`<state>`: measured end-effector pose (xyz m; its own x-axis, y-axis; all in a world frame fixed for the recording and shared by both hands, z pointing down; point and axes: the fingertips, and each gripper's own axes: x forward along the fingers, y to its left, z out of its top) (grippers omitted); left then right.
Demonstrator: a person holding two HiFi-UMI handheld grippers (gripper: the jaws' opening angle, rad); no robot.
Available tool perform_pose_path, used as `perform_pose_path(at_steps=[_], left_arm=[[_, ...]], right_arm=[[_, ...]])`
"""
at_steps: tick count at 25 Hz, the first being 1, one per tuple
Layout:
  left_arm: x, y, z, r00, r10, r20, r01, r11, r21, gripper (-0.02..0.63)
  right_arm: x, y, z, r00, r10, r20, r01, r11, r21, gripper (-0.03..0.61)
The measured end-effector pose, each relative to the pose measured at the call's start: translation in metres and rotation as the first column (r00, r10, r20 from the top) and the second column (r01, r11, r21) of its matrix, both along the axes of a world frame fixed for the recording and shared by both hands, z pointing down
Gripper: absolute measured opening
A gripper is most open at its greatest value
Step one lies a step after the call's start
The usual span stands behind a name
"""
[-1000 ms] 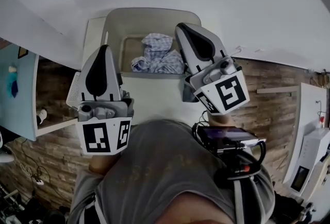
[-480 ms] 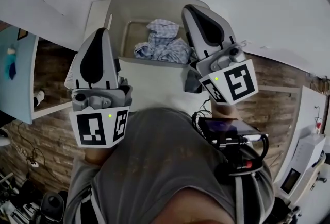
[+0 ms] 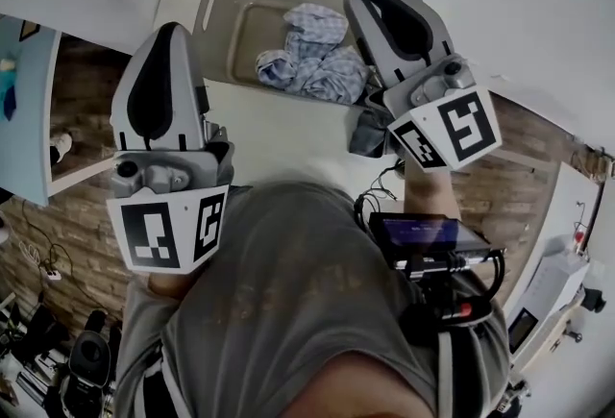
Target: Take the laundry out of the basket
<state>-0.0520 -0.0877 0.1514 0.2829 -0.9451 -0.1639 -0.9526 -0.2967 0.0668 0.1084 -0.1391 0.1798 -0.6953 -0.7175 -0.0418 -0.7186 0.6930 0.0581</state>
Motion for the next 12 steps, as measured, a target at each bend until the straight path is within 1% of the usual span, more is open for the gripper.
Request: perform_pose_path(at_steps=[1,4,7,9,12], left_arm=[[-0.005,-0.002,0.003,1.000,-0.009,-0.004,0.009,1.000,-0.010,0.008],[-0.021,-0.012,0.012,0.999,-0.035,-0.021,0.034,0.999,-0.040,0.008],[-0.034,-0.025,0.022,0.998,-0.053,-0.037,0.051,0.997,-0.066,0.008],[-0.042,-0.032,0.029,0.997,-0.071,-0.042,0.067,0.994,-0.087,0.008],[-0.054,-0.040,0.047,0.995,-0.094,-0.033,0.090,0.988,-0.123,0.008]], right_arm=[[-0.002,-0.005,0.005,1.000,-0.004,-0.018,0.004,1.000,-0.015,0.095],[-0.012,-0.018,0.020,0.997,-0.030,-0.064,0.026,0.998,-0.056,0.112],[-0.030,-0.028,0.042,0.989,-0.096,-0.116,0.081,0.989,-0.121,0.144],[-0.042,-0.031,0.061,0.976,-0.152,-0.157,0.123,0.976,-0.177,0.164],[-0.059,-0.033,0.095,0.949,-0.233,-0.211,0.174,0.948,-0.265,0.194]])
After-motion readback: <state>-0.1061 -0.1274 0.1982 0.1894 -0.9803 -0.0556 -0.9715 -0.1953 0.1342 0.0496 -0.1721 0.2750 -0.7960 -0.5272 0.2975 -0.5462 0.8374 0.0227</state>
